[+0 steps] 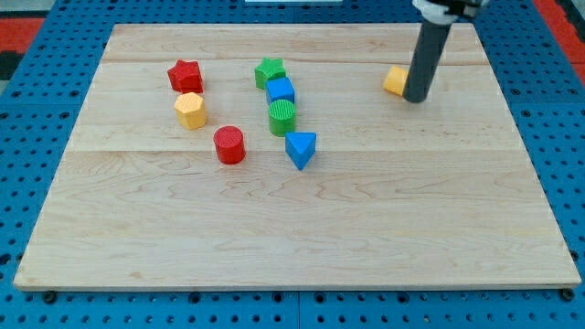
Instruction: Move the yellow heart to the right of the green star
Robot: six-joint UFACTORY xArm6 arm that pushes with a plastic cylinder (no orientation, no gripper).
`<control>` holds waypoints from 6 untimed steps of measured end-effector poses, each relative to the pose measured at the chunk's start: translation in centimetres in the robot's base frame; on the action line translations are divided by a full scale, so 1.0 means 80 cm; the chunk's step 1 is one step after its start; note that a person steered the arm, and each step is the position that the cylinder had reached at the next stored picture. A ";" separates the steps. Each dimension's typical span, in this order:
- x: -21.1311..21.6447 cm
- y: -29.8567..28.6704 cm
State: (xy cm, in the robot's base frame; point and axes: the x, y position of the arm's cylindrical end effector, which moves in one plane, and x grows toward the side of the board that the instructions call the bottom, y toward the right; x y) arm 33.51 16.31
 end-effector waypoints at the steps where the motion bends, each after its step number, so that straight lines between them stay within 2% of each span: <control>1: -0.028 -0.023; 2: -0.031 0.015; 3: -0.072 0.000; 4: -0.093 -0.057; 5: -0.091 -0.092; 6: -0.080 -0.031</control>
